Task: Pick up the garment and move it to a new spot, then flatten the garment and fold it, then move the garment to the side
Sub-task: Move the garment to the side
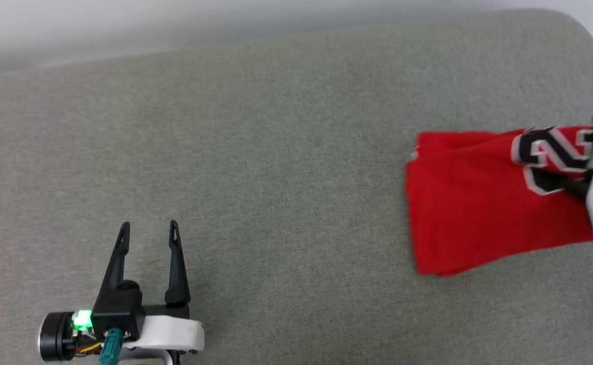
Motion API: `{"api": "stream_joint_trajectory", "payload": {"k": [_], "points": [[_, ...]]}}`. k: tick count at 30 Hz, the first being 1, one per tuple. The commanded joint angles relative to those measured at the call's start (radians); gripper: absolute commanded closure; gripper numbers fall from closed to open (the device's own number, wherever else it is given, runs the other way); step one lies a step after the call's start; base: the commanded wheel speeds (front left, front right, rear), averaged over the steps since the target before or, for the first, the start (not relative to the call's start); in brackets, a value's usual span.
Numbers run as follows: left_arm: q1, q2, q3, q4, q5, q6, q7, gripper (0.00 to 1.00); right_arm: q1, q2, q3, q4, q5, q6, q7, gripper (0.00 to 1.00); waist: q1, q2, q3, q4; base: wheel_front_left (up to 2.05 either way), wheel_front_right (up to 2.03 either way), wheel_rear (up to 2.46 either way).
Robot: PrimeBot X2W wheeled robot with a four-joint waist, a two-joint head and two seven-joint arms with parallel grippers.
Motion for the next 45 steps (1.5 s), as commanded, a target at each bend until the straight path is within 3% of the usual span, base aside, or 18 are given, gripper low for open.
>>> {"api": "stream_joint_trajectory", "payload": {"k": [1, 6, 12, 20, 29, 30, 31, 32, 40, 45], "points": [[-0.019, 0.008, 0.002, -0.005, 0.005, -0.005, -0.002, 0.00, -0.023, -0.029, -0.002, 0.019, -0.025, 0.000, -0.015, 1.00, -0.0001, -0.0001, 0.057, -0.041, 0.00, 0.00, 0.00], [-0.068, 0.024, -0.002, -0.021, 0.014, -0.009, -0.002, 0.00, -0.073, -0.122, -0.012, 0.135, -0.105, 0.000, -0.070, 1.00, -0.0001, -0.0001, 0.134, -0.049, 0.00, 0.00, 0.00], [-0.132, 0.047, 0.003, -0.034, 0.010, -0.016, -0.002, 0.00, -0.130, -0.147, -0.097, 0.313, -0.129, -0.001, -0.112, 1.00, -0.0001, -0.0001, 0.218, -0.045, 0.00, 0.00, 0.00], [-0.186, 0.064, 0.007, -0.084, 0.012, -0.012, -0.002, 0.00, -0.205, -0.136, -0.193, 0.469, -0.213, -0.001, -0.170, 1.00, -0.0001, -0.0001, 0.315, -0.038, 0.00, 0.00, 0.00], [-0.196, 0.070, -0.006, -0.126, 0.017, 0.000, -0.002, 0.00, -0.264, -0.063, -0.263, 0.591, -0.320, -0.001, -0.264, 1.00, -0.0001, -0.0001, 0.367, -0.028, 0.00, 0.00, 0.00], [-0.193, 0.070, -0.009, -0.125, 0.018, 0.003, -0.002, 0.00, -0.268, -0.051, -0.268, 0.602, -0.338, -0.001, -0.283, 0.77, -0.0001, -0.0001, 0.362, -0.027, 0.00, 0.00, 0.00], [-0.187, 0.068, -0.011, -0.123, 0.018, 0.004, -0.002, 0.00, -0.268, -0.041, -0.268, 0.614, -0.357, -0.001, -0.300, 0.12, -0.0001, -0.0001, 0.354, -0.025, 0.00, 0.00, 0.00], [-0.181, 0.067, -0.013, -0.122, 0.018, 0.008, -0.002, 0.00, -0.266, -0.029, -0.271, 0.626, -0.368, -0.001, -0.317, 0.00, -0.0001, -0.0001, 0.344, -0.024, 0.00, 0.00, 0.00], [-0.135, 0.041, -0.035, -0.098, 0.003, 0.034, -0.002, 0.00, -0.254, -0.013, -0.322, 0.653, -0.529, -0.001, -0.510, 0.00, -0.0001, -0.0001, 0.218, 0.013, 0.00, 0.00, 0.00], [-0.085, 0.028, -0.040, -0.081, -0.010, 0.044, -0.002, 0.00, -0.248, 0.043, -0.357, 0.600, -0.614, -0.001, -0.687, 0.00, -0.0001, -0.0001, 0.132, 0.033, 0.00, 0.00, 0.00]]}}
